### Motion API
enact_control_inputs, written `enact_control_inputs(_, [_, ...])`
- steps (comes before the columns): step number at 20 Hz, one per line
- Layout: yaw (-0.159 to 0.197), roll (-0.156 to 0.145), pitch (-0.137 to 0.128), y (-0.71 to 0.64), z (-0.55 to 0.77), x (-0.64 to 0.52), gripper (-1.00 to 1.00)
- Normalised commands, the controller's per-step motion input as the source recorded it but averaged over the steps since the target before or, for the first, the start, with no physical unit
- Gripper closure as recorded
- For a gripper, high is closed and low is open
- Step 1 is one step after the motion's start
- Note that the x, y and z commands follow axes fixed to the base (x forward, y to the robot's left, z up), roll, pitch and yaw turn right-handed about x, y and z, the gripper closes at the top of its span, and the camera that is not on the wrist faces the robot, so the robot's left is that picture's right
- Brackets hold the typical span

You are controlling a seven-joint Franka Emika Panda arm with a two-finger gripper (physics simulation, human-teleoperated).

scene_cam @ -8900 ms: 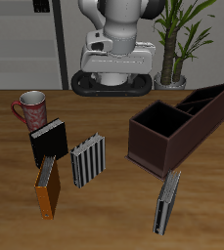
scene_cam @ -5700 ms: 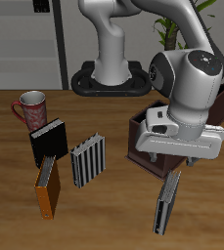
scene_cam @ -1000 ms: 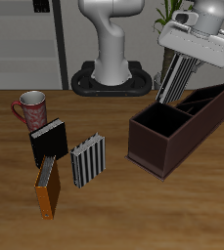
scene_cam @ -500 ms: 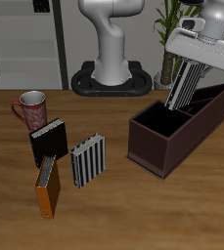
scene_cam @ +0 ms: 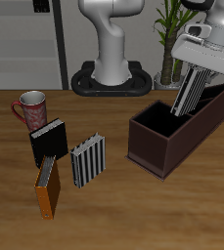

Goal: Place the left striped book into the left desk caddy's right compartment

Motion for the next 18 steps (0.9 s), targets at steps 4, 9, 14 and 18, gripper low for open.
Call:
enact_control_inputs(4, [-0.01,0.004,0.013,0.07,-0.14,0.12,1.0])
enact_control_inputs(9, [0.007,0.001,0.001,0.04,-0.1,0.06,1.0])
enact_control_inputs(14, [-0.009,-0.014,-0.013,-0.05,-0.07,0.04,1.0])
enact_control_inputs(18, [-0.019,-0.027,-0.007,-0.11,-0.03,0.02,1.0])
